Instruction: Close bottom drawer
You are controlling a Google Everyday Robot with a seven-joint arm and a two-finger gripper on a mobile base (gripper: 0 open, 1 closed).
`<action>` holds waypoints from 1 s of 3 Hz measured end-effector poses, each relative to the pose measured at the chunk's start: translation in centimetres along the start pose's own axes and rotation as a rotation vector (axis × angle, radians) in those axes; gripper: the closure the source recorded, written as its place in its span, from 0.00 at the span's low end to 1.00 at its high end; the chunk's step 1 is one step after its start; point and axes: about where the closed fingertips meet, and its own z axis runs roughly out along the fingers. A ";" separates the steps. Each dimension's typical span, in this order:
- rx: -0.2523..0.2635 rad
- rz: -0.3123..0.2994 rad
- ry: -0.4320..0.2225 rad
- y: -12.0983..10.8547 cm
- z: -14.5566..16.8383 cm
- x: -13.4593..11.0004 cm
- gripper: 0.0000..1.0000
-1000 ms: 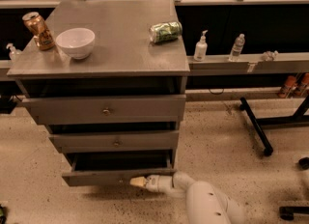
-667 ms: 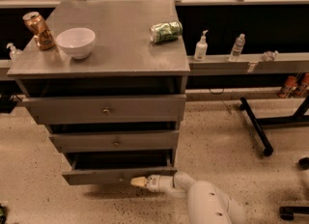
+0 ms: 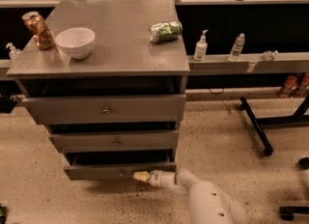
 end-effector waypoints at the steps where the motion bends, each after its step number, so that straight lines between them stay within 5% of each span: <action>1: -0.003 -0.011 -0.048 0.7 -0.7 -4.3 1.00; 2: -0.003 -0.011 -0.048 0.8 -0.7 -4.0 1.00; 3: -0.011 -0.014 -0.072 0.9 -0.8 -6.4 1.00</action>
Offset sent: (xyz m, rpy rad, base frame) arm 0.1573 -0.0460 0.0484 0.0448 -0.0582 -0.1516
